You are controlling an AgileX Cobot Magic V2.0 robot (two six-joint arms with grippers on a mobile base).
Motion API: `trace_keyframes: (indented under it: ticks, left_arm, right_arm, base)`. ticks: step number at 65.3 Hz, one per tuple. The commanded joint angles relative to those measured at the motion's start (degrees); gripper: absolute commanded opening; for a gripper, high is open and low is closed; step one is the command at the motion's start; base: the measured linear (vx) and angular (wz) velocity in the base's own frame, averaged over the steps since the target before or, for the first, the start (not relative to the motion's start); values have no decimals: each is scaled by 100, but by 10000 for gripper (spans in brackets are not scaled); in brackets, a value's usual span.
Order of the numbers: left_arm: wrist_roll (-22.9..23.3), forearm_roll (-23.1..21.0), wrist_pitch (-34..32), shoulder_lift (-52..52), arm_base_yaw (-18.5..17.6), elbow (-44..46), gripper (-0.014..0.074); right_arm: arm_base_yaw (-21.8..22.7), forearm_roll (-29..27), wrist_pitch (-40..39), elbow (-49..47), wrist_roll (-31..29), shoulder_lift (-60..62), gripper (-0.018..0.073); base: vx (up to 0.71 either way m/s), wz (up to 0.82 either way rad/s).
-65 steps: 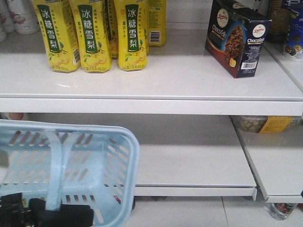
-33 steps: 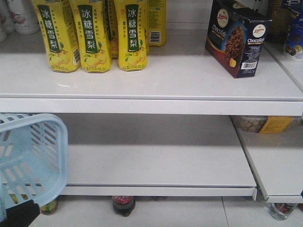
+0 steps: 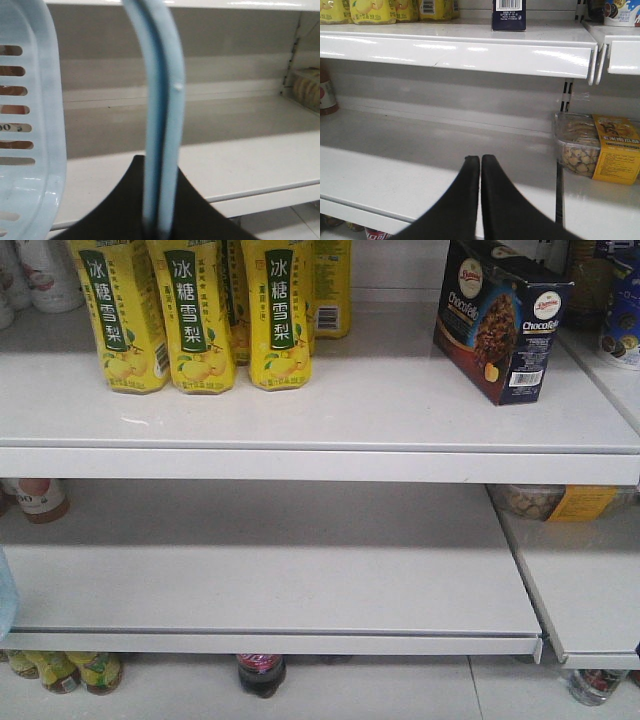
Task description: Left arm holds basket, right arm returns cookies
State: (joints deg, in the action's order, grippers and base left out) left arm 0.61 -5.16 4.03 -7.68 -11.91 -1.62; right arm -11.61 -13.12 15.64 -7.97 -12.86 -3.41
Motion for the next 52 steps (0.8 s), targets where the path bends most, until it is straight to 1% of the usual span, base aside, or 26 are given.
trace_keyframes:
  ticks: [1,8,21,27,40,52]
  left_arm:
    - [388,516,-470,112,140,136,-6]
    - [539,724,-312,331,318,136,-6]
    - [584,753,57,752,679,130,-6]
    - [692,882,137,905,802,130,-6]
    - [684,903,279,916,1056,130,-6]
    - [684,883,282,922,1419,130,-6]
  right_arm:
    - [32,-8,-425,-153,-1,-63,-8]
    - [32,-8,-425,-153,-1,-63,-8]
    - [32,-8,-425,-153,-1,-63,-8]
    - [32,-8,-425,-153,-1,-63,-8]
    - [32,-8,-426,-153,-1,-63,-8]
    - [32,-8,-426,-153,-1,-63,-8]
  base:
    - [0,0]
    - [0,0]
    - [0,0]
    - [0,0]
    - [0,0]
    - [0,0]
